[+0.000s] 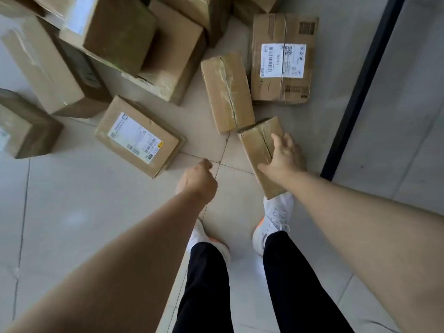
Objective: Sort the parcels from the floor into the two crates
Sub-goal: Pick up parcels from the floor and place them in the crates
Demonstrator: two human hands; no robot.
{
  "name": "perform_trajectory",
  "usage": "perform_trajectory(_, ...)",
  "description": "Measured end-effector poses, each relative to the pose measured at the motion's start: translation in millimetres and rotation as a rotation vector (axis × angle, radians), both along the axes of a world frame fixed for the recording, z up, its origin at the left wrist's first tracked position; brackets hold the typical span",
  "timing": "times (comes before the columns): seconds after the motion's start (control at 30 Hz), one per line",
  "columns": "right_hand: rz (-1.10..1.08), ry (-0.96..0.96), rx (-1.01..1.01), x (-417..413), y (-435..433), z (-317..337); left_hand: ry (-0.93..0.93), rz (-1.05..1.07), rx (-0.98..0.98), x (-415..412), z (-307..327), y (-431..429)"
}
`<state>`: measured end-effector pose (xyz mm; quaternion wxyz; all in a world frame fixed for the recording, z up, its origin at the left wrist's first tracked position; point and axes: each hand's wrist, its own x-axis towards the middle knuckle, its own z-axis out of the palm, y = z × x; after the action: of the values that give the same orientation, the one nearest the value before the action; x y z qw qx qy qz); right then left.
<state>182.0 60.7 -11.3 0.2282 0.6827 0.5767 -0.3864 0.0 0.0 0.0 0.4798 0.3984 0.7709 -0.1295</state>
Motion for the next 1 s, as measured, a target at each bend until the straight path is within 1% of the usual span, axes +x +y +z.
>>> perform_trajectory(0.03, 0.006, -0.017, -0.025, 0, -3, -8, 0.009, -0.009, 0.023, 4, -4, 4)
perform_trajectory(0.1, 0.008, -0.046, -0.045, -1, -9, -22, 0.025, -0.058, 0.153, 12, -12, 15)
perform_trajectory(0.2, 0.011, -0.079, -0.024, -4, -20, -41, 0.011, -0.236, 0.348, 20, -26, 43)
perform_trajectory(0.27, -0.059, -0.095, 0.038, -2, -22, -50, 0.020, -0.344, 0.400, 21, -37, 61)
perform_trajectory(0.33, -0.180, -0.108, 0.120, 4, -19, -54, 0.008, -0.391, 0.360, 19, -48, 71)
perform_trajectory(0.4, -0.329, -0.097, 0.150, 16, -12, -58, 0.006, -0.375, 0.285, 14, -52, 71)
perform_trajectory(0.5, -0.559, 0.062, 0.151, 33, -6, -64, 0.096, -0.405, 0.242, 4, -49, 61)
perform_trajectory(0.57, -0.634, 0.151, 0.125, 39, -5, -62, 0.139, -0.347, 0.202, 1, -47, 54)
perform_trajectory(0.6, -0.654, 0.170, 0.111, 41, -6, -62, 0.148, -0.267, 0.160, 0, -47, 53)
perform_trajectory(0.7, -0.714, 0.212, 0.097, 42, -9, -65, 0.146, 0.106, 0.041, -3, -47, 52)
perform_trajectory(0.77, -0.720, 0.235, 0.098, 41, -10, -67, 0.104, 0.239, 0.044, -1, -48, 54)
perform_trajectory(0.83, -0.668, 0.223, 0.093, 41, -12, -66, 0.046, 0.317, 0.076, 6, -47, 62)
perform_trajectory(0.9, -0.549, 0.181, 0.098, 38, -13, -63, 0.017, 0.363, 0.129, 18, -46, 76)
perform_trajectory(1.0, -0.413, 0.138, 0.122, 25, -14, -64, 0.048, 0.298, 0.255, 37, -49, 100)
